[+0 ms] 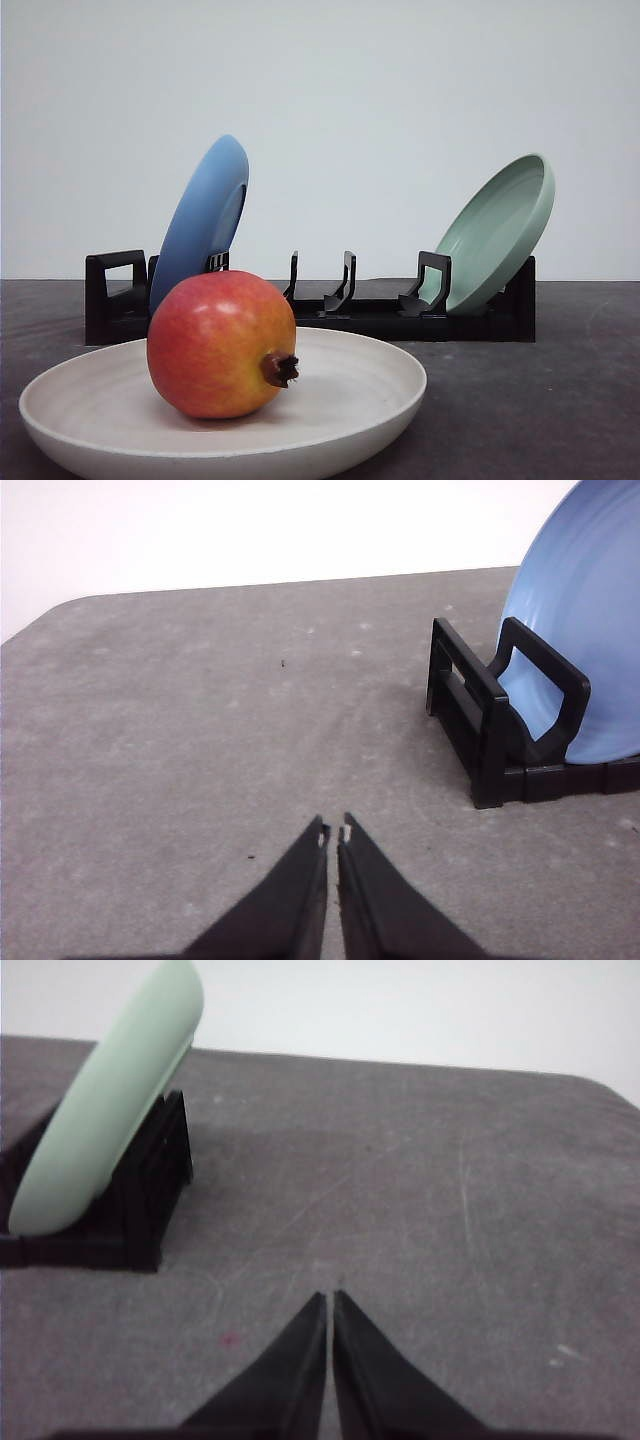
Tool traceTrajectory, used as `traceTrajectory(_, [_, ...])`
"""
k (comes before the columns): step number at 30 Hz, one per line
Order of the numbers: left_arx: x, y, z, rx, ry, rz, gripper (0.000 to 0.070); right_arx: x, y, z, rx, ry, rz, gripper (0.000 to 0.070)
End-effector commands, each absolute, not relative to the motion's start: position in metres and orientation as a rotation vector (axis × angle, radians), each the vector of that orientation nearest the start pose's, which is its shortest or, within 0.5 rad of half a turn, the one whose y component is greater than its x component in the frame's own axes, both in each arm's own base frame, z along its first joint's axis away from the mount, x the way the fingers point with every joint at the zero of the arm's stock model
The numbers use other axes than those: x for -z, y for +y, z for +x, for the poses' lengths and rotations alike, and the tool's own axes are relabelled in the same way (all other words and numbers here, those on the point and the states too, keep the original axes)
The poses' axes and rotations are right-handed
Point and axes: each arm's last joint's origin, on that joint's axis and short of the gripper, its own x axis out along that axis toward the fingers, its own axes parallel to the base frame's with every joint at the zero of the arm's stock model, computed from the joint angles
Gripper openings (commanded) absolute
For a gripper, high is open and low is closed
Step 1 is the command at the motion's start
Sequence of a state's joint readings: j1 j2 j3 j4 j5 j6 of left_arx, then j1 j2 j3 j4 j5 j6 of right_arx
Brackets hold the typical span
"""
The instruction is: Place pomegranate in white plate
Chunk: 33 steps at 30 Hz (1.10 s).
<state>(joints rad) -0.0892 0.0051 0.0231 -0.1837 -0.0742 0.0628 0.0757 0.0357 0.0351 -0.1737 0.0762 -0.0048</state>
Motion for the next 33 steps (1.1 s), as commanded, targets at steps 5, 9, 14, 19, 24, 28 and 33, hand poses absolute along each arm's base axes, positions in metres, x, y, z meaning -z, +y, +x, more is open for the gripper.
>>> traceTrajectory(5, [-0.1495,-0.0064,0.0954,0.019,0.176,0.076,0.0000,-0.1506,0.0049,0.0958,0.000,0.163,-0.033,0.0004])
traceTrajectory(9, [-0.1495,-0.0064,0.0954,0.019,0.176,0.076,0.0000,-0.1502,0.0049,0.0957,-0.001,0.168,-0.034,0.0004])
traceTrajectory(14, [-0.1495,-0.0064,0.0954,0.019,0.176,0.076,0.0000,-0.1505,0.0049,0.0957,0.000,0.164,-0.035,0.0004])
traceTrajectory(19, [-0.1495,-0.0064,0.0954,0.019,0.176,0.076,0.0000,-0.1516,0.0049,0.0959,0.001,0.152,-0.031,0.0004])
traceTrajectory(24, [-0.1495,-0.0064,0.0954,0.019,0.176,0.076,0.0000,-0.1519,0.0049,0.0960,0.001,0.149,-0.031,0.0004])
traceTrajectory(28, [-0.1495,-0.0064,0.0954,0.019,0.176,0.076,0.0000,-0.1519,0.0049,0.0960,0.001,0.149,-0.031,0.0004])
traceTrajectory(33, [-0.1495,-0.0064,0.0954,0.019,0.176,0.076,0.0000,-0.1519,0.0049,0.0960,0.001,0.149,-0.031,0.0004])
